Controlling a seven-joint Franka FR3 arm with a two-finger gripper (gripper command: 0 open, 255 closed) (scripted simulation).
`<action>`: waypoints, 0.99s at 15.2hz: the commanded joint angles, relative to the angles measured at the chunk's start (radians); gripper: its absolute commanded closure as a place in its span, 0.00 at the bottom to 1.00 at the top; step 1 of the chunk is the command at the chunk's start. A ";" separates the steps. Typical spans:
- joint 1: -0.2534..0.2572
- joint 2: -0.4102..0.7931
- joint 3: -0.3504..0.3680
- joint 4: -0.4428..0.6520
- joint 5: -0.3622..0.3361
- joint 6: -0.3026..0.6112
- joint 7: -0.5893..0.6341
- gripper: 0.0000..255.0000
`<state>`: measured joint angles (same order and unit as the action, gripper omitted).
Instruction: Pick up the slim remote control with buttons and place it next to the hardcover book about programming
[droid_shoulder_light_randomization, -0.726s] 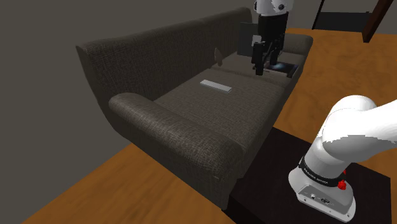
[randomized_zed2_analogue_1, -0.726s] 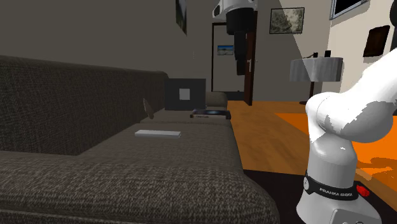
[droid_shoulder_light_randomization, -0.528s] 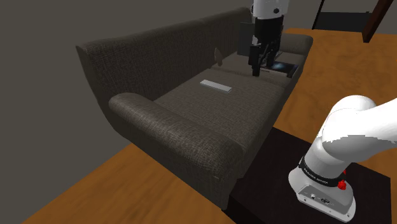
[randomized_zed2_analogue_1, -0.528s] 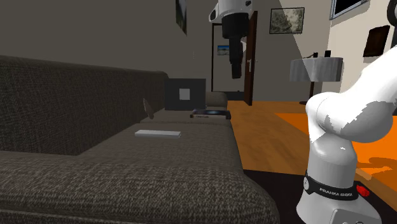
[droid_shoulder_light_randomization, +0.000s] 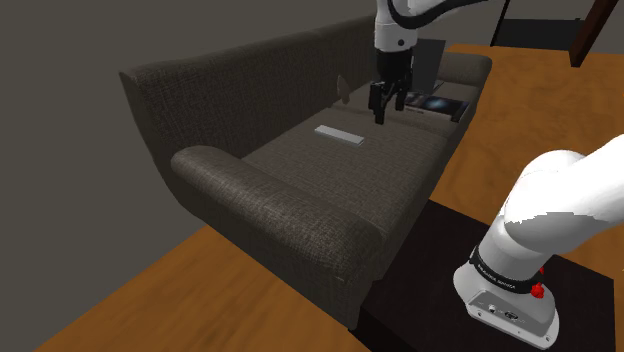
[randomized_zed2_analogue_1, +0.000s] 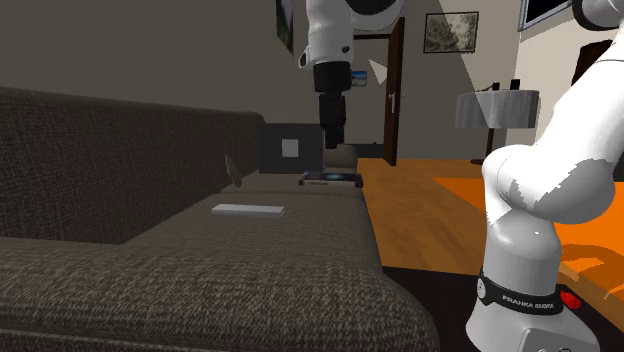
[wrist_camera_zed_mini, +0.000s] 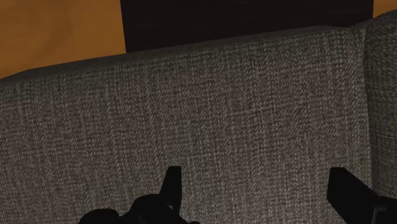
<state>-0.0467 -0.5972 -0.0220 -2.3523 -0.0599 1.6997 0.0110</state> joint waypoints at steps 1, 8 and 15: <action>-0.007 0.065 -0.017 0.012 -0.007 0.060 -0.017 0.00; -0.026 0.305 -0.076 0.101 -0.011 0.226 -0.084 0.00; -0.045 0.561 -0.120 0.254 0.022 0.342 -0.159 0.00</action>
<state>-0.0903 -0.0700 -0.1381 -2.1123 -0.0439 2.0192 -0.1397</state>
